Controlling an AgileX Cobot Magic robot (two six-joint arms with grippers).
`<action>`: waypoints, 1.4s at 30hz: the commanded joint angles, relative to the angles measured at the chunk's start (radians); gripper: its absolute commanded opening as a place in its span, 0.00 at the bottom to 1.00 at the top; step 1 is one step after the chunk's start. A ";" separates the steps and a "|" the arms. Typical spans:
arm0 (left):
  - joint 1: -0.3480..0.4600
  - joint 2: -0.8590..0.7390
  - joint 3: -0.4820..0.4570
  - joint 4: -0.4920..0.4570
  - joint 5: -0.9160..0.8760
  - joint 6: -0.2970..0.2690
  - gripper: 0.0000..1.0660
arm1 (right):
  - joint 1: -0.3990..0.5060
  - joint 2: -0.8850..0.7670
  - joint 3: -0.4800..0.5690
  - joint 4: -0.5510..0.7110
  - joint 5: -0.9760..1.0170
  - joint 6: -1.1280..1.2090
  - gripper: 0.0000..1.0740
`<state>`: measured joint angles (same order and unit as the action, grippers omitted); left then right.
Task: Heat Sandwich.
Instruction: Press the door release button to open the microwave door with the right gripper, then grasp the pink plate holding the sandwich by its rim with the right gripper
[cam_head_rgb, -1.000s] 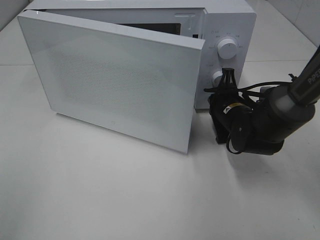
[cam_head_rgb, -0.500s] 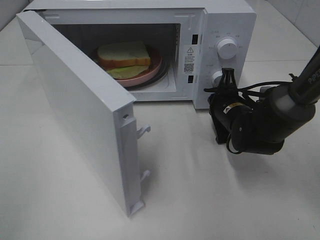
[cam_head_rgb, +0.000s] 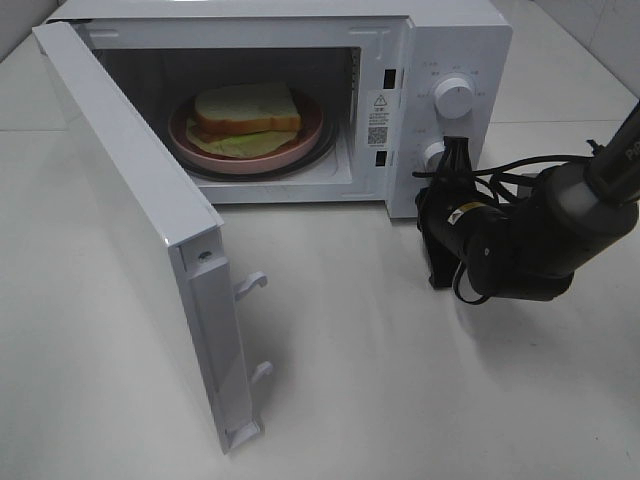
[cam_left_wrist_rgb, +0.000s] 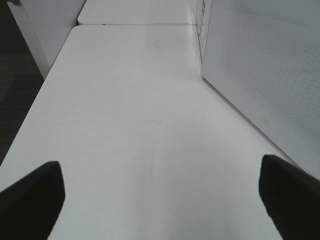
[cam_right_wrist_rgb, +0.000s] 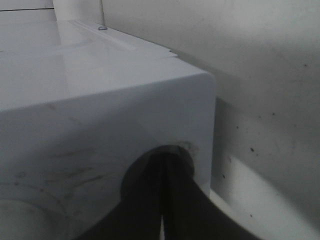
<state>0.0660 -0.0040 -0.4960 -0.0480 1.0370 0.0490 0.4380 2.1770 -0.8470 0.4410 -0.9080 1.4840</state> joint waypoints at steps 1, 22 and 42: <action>0.000 -0.026 0.003 -0.004 -0.008 -0.002 0.95 | -0.018 0.001 -0.049 -0.125 -0.072 0.004 0.00; 0.000 -0.026 0.003 -0.004 -0.008 -0.002 0.95 | -0.017 -0.131 0.184 -0.207 -0.004 0.070 0.00; 0.000 -0.026 0.003 -0.004 -0.008 -0.002 0.95 | -0.017 -0.523 0.446 -0.257 0.343 -0.021 0.03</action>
<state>0.0660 -0.0040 -0.4960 -0.0480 1.0370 0.0490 0.4190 1.6670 -0.4040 0.1990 -0.5820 1.4880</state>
